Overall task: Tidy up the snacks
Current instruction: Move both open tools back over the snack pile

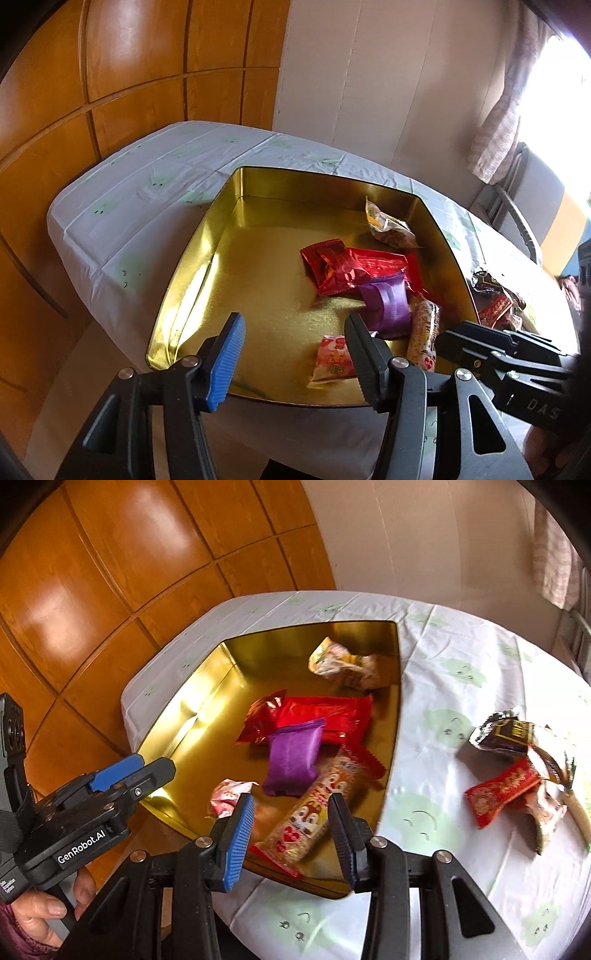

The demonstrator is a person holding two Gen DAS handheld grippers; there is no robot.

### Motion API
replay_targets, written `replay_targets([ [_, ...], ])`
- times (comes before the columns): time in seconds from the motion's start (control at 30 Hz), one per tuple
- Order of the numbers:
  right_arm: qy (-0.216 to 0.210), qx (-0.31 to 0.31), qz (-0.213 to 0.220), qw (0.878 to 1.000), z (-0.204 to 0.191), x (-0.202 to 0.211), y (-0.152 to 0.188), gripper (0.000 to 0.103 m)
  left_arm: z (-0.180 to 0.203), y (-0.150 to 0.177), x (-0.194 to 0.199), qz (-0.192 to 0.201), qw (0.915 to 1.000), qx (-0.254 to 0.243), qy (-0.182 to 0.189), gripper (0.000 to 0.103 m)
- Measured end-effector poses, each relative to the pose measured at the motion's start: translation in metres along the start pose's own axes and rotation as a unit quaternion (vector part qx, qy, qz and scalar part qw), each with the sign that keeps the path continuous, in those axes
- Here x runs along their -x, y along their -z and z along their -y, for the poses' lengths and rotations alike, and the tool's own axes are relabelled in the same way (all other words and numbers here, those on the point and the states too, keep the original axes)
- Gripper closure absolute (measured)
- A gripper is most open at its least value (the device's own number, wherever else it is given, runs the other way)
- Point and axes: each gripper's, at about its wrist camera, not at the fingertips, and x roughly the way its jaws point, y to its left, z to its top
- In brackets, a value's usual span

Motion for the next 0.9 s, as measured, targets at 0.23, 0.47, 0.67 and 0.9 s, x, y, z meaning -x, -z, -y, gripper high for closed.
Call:
replay_targets([
  [0.23,0.022,0.010,0.018,1.000,0.005,0.014,0.004,0.061,0.013,0.002,0.000,-0.001,0.9998,-0.018,0.004,0.046],
  [0.47,0.052,0.010,0.037,0.998,0.024,0.034,0.007,0.061,0.028,0.002,0.002,0.001,0.9991,-0.041,0.009,0.046],
  [0.67,0.089,-0.001,0.042,0.995,0.058,0.054,0.011,0.061,0.040,0.003,0.002,-0.002,0.9981,-0.060,0.013,0.046],
  [0.9,0.143,-0.008,0.033,0.989,0.107,0.077,0.019,0.061,0.057,0.006,0.003,-0.005,0.9962,-0.085,0.019,0.046],
])
